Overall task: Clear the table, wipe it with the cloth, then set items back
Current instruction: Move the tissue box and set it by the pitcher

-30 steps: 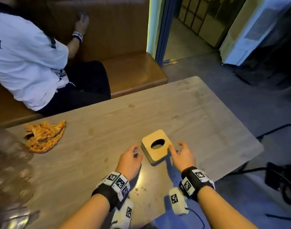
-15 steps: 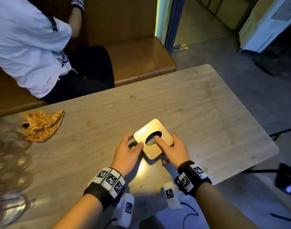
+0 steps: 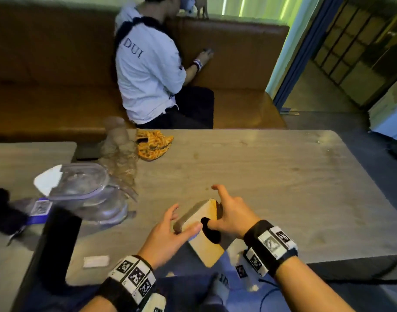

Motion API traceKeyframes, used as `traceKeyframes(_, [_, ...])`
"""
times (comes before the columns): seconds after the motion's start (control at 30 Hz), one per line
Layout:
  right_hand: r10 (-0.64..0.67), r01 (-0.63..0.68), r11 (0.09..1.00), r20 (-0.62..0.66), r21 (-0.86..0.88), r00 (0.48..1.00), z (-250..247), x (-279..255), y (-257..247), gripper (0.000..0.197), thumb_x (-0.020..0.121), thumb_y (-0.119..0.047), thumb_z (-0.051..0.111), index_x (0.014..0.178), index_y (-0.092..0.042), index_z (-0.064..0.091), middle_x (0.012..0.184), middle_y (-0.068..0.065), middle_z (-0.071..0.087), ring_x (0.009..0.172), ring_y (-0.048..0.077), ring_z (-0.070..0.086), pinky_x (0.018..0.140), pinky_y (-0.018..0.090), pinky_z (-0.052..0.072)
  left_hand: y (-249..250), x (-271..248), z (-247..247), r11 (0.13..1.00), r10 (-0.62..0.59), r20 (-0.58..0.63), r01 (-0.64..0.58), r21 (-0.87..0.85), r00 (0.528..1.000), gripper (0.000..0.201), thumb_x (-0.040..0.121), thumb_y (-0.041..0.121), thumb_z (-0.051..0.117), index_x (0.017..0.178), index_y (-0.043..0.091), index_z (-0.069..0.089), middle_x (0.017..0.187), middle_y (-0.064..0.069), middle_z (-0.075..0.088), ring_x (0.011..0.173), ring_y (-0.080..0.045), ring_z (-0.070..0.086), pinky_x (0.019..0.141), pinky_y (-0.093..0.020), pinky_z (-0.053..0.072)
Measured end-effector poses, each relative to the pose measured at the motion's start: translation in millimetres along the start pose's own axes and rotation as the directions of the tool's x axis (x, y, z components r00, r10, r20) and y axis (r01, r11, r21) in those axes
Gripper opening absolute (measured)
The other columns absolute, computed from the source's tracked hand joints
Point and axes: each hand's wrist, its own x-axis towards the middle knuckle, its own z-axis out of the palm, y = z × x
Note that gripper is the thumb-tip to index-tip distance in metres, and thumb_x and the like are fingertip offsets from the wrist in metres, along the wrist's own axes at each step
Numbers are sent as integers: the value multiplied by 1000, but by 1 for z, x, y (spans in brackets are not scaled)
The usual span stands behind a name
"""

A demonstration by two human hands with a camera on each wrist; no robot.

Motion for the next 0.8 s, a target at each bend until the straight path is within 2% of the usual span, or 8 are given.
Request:
traceKeyframes(0.1, [-168, 174, 983, 90, -58, 982, 44, 1, -49, 88, 68, -53, 74, 139, -37, 24, 88, -3, 63, 81, 19, 63, 74, 41, 56, -36, -37, -43, 1000, -3, -52, 1, -26, 999, 86, 57, 78, 70, 131, 41, 47, 120, 12, 59, 111, -2, 56, 92, -23, 45])
traceKeyframes(0.17, [-228, 231, 973, 82, -24, 970, 67, 1, -69, 87, 67, -66, 73, 138, -38, 30, 98, -8, 63, 86, 13, 65, 78, 35, 56, -60, -57, -65, 987, -21, -112, 3, -161, 993, 90, 46, 84, 72, 119, 33, 59, 114, 8, 68, 106, -1, 63, 90, -23, 50])
traceKeyframes(0.27, [-194, 182, 973, 75, 144, 978, 103, 1, -93, 78, 68, -81, 58, 133, -41, 41, 108, -12, 63, 87, 6, 66, 75, 23, 54, -96, -83, -93, 925, -76, -194, -3, -381, 978, 96, 37, 80, 78, 114, 25, 62, 106, 0, 73, 95, -8, 70, 72, -18, 53])
traceKeyframes(0.37, [-255, 251, 967, 146, 45, 956, 140, 6, -108, 50, 88, -71, 43, 115, -32, 59, 102, -7, 68, 92, 11, 64, 82, 31, 50, -122, -97, -106, 882, -153, -225, 30, -471, 962, 79, 54, 71, 78, 117, 25, 62, 111, -2, 71, 97, -15, 70, 60, -20, 52])
traceKeyframes(0.47, [-252, 250, 968, 64, 32, 966, 166, 16, -112, 46, 101, -49, 34, 91, -14, 63, 85, 5, 66, 82, 23, 59, 72, 33, 42, -142, -99, -113, 857, -209, -244, 57, -512, 947, 61, 65, 65, 76, 114, 31, 62, 117, 2, 66, 103, -14, 65, 58, -19, 53])
traceKeyframes(0.57, [-216, 218, 972, -39, 85, 976, 181, 25, -115, 37, 103, -39, 40, 96, -13, 66, 88, 2, 66, 84, 19, 59, 73, 32, 42, -161, -98, -124, 819, -310, -271, 111, -563, 911, 45, 77, 57, 71, 114, 35, 58, 125, 5, 56, 111, -13, 55, 59, -29, 56])
traceKeyframes(0.67, [-258, 254, 963, 33, 92, 966, 199, 31, -116, 35, 98, -44, 49, 118, -19, 63, 101, -4, 64, 89, 12, 60, 81, 26, 47, -180, -94, -141, 749, -408, -314, 118, -651, 857, 78, 64, 70, 73, 126, 25, 57, 129, 2, 54, 117, -20, 52, 66, -41, 61])
traceKeyframes(0.8, [-256, 254, 967, 102, 33, 961, 223, 43, -113, 40, 93, -42, 59, 126, -20, 58, 102, -5, 63, 83, 9, 58, 74, 17, 41, -206, -92, -163, 723, -493, -368, 137, -677, 788, 86, 53, 82, 70, 124, 35, 58, 129, 0, 59, 113, -29, 59, 70, -41, 61])
